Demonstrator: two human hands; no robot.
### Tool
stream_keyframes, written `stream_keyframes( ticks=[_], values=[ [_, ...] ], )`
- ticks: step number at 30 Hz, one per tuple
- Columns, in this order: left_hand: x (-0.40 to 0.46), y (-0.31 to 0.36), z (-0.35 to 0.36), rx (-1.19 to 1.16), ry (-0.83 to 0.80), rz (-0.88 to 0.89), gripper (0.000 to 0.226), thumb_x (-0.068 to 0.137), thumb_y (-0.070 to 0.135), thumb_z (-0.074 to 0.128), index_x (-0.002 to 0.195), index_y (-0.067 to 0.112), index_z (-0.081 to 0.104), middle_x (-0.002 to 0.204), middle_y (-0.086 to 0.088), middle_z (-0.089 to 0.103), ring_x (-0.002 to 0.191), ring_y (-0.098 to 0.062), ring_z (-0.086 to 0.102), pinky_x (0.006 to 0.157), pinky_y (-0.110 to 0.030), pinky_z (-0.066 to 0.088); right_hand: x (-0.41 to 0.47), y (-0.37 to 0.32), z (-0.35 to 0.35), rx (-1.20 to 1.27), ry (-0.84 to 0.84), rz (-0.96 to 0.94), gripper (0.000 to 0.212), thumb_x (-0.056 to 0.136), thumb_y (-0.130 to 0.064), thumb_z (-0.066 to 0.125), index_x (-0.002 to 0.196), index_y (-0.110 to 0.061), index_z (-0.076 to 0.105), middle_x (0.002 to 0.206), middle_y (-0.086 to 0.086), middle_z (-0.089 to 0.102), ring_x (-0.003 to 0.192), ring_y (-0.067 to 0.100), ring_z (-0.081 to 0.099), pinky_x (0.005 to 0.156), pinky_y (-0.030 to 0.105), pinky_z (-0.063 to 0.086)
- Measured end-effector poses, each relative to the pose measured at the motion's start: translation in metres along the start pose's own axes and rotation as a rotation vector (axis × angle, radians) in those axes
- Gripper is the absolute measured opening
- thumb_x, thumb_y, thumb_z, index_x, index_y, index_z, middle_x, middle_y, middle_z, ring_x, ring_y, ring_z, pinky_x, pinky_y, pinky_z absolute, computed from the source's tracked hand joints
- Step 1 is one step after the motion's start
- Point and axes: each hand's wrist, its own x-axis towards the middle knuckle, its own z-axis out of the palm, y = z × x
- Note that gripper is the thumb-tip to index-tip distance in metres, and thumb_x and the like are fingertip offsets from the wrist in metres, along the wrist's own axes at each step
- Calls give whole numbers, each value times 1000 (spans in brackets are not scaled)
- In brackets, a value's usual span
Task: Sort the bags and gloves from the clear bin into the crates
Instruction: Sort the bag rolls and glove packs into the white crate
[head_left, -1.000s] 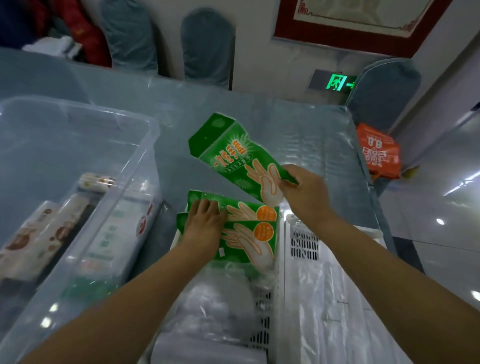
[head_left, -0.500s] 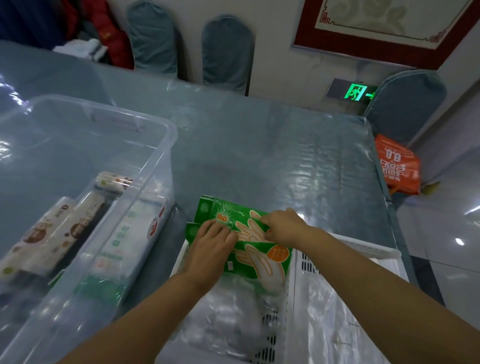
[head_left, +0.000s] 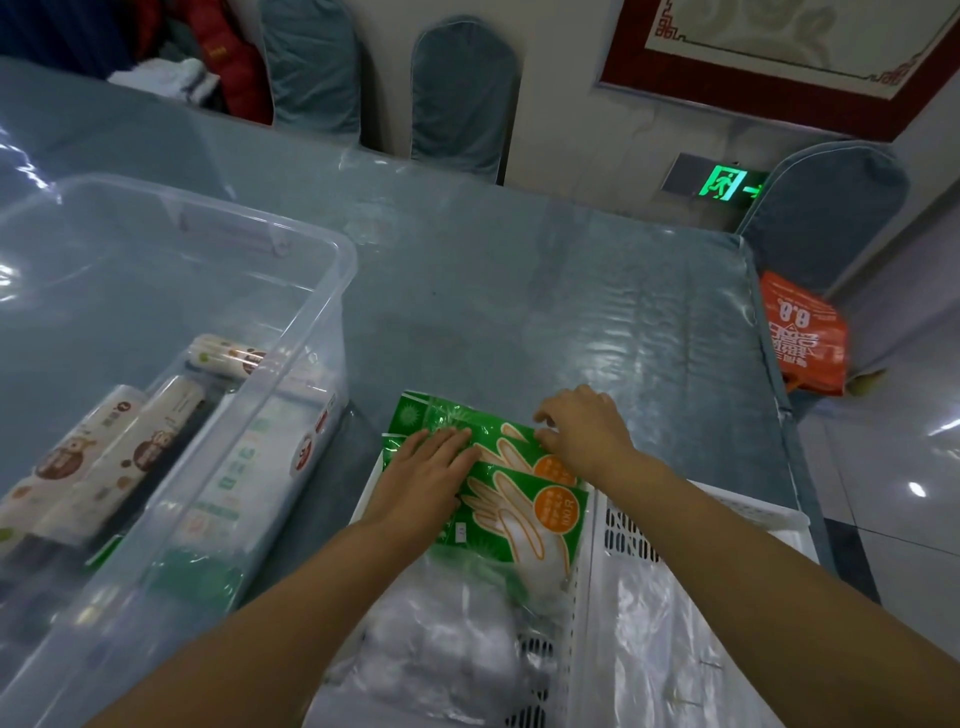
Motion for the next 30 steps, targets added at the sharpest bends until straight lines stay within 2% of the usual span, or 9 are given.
stream_keyframes(
  ticks=[3, 7, 12, 17, 19, 21, 23, 27, 30],
  values=[
    [3, -3, 2, 8, -35, -2, 69, 87, 32, 55, 145, 26, 18, 158, -1, 6, 144, -20, 1, 115, -39, -2, -1, 1, 5, 40, -40, -14, 14, 88, -31, 57, 92, -23, 67, 94, 0, 68, 94, 21, 54, 86, 36, 32],
    [2, -6, 5, -16, -61, -36, 70, 86, 35, 56, 144, 27, 17, 158, -4, 6, 144, -20, 7, 115, -39, 6, 1, 1, 3, 46, 60, -22, 10, 85, -31, 60, 84, -26, 68, 85, -4, 68, 84, 17, 53, 83, 35, 31],
    [3, -5, 4, -7, -48, -60, 71, 84, 35, 59, 143, 25, 22, 156, -6, 17, 141, -23, 18, 113, -40, 15, -1, 1, 5, 50, 101, -5, 10, 85, -29, 60, 82, -25, 69, 86, -4, 69, 85, 18, 53, 81, 34, 30],
    [10, -3, -6, 107, 52, 89, 60, 82, 27, 61, 136, 24, 36, 149, -5, 35, 130, -25, 36, 102, -41, 29, -2, 6, 2, 67, 99, 0, 10, 85, -31, 61, 87, -27, 70, 88, -3, 69, 87, 18, 53, 79, 33, 28],
    [14, -5, -7, 115, 39, 94, 64, 82, 31, 60, 139, 23, 31, 153, -3, 26, 135, -25, 29, 106, -42, 24, -4, 7, 2, 70, 86, -8, 12, 85, -31, 61, 92, -26, 69, 93, -3, 67, 91, 18, 52, 81, 33, 29],
    [18, -10, -9, 134, -24, 46, 77, 83, 44, 57, 144, 20, 16, 157, -1, 13, 143, -23, 10, 113, -47, 8, -8, 7, 3, 141, 152, 3, 13, 84, -27, 62, 95, -24, 68, 96, -2, 63, 95, 18, 50, 83, 32, 29],
    [22, -15, -13, 158, -71, 11, 89, 79, 55, 54, 146, 18, 8, 156, -1, 15, 144, -23, 1, 113, -51, -3, -14, 7, 3, 184, 228, 20, 10, 83, -25, 63, 92, -21, 66, 95, -2, 61, 94, 17, 48, 81, 29, 28],
    [21, -22, -16, 181, -115, 18, 94, 77, 62, 52, 146, 19, 5, 153, -3, 24, 143, -24, 7, 113, -53, -5, -21, 6, 5, 99, 136, 98, 14, 85, -31, 59, 95, -24, 66, 96, -3, 64, 94, 18, 48, 81, 33, 31],
    [16, -23, -14, 196, -150, 28, 90, 79, 62, 49, 146, 20, 5, 151, -4, 26, 141, -24, 14, 114, -51, -2, -23, 6, 4, 77, 114, 151, 12, 85, -30, 59, 90, -23, 68, 92, -1, 68, 93, 20, 49, 81, 36, 31]
  ],
)
